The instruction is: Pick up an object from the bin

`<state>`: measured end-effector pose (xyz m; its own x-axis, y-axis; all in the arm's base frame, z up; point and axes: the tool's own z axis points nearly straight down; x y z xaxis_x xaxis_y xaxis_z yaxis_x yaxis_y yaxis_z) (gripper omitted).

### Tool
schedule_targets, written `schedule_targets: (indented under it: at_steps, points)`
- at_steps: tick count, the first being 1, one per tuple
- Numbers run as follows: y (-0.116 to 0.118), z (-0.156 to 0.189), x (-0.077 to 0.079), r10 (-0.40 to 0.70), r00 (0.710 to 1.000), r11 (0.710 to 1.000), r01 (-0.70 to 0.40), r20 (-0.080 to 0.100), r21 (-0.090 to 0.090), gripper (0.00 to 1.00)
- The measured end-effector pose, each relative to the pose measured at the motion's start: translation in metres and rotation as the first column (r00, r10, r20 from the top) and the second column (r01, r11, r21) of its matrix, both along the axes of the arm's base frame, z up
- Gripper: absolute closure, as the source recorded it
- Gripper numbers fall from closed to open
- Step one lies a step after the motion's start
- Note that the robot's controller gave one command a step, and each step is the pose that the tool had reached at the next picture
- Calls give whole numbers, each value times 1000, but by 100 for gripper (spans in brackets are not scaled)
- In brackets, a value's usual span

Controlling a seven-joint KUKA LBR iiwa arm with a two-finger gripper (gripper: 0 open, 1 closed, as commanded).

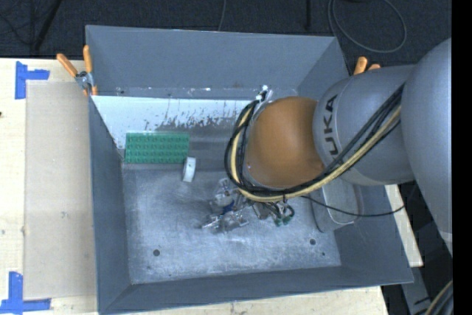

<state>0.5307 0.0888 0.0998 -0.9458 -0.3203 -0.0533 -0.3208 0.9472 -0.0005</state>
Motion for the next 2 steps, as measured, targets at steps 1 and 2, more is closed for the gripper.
schedule_targets:
  at_steps: [1, 2]
  points:
    - [0, 37, 2, 0, 999, 1000, -1, -45, -15, 100]
    - [1, 103, 3, -1, 999, 1000, 0, -44, -15, 100]
